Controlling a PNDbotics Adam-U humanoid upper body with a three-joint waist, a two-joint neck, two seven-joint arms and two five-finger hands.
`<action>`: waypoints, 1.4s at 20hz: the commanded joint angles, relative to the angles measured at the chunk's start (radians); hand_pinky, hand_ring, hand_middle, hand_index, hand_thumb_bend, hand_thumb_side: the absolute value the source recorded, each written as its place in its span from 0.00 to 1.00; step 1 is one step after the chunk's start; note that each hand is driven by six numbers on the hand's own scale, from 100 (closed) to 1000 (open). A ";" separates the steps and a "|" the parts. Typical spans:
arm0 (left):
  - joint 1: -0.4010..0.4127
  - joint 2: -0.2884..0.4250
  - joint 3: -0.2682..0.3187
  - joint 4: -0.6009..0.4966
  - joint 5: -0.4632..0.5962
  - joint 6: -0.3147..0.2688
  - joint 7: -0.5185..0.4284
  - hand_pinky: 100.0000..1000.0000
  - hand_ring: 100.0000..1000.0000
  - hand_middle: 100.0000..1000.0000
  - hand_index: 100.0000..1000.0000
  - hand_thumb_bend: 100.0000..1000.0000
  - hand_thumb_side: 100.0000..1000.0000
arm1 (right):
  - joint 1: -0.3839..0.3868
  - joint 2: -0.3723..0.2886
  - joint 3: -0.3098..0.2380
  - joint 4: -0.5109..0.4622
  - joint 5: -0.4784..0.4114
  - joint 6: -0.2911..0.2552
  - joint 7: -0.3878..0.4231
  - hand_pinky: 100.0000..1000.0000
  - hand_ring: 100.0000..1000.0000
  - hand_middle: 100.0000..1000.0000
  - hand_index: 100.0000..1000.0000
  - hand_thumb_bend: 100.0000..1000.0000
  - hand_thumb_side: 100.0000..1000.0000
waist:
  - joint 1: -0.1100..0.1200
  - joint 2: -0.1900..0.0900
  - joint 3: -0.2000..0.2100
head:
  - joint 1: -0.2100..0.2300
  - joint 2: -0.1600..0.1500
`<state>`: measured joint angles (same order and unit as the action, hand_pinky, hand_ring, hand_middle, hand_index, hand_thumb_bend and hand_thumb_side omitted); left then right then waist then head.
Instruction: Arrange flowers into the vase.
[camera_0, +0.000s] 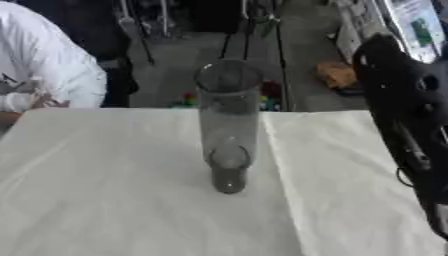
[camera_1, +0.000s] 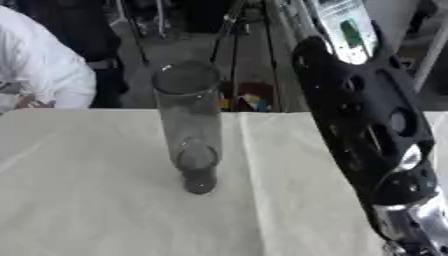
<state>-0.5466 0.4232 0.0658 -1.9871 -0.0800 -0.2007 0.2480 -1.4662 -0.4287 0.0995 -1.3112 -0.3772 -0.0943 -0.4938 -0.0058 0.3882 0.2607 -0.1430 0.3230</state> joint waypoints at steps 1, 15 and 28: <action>-0.018 0.021 0.004 -0.013 0.003 0.002 0.000 0.79 0.92 0.89 0.96 0.00 1.00 | -0.018 0.002 0.000 -0.020 -0.018 0.014 -0.010 0.00 0.00 0.00 0.00 0.00 0.08 | 0.003 -0.018 0.003 | -0.004 -0.014; -0.025 0.011 0.002 -0.013 0.009 0.003 -0.001 0.79 0.91 0.89 0.96 0.00 1.00 | -0.005 0.038 0.017 -0.031 -0.030 0.042 -0.015 0.00 0.00 0.00 0.00 0.00 0.09 | -0.005 -0.009 0.014 | -0.002 -0.032; -0.026 0.010 0.005 -0.013 0.009 0.004 0.006 0.79 0.91 0.89 0.96 0.00 1.00 | 0.031 -0.001 0.041 -0.031 -0.040 0.070 -0.005 0.00 0.00 0.00 0.00 0.00 0.11 | -0.011 0.004 0.014 | 0.002 -0.042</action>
<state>-0.5605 0.4214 0.0654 -1.9871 -0.0746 -0.1974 0.2515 -1.4164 -0.3987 0.1401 -1.3228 -0.4077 -0.0283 -0.5010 -0.0213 0.4140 0.2734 -0.1422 0.2962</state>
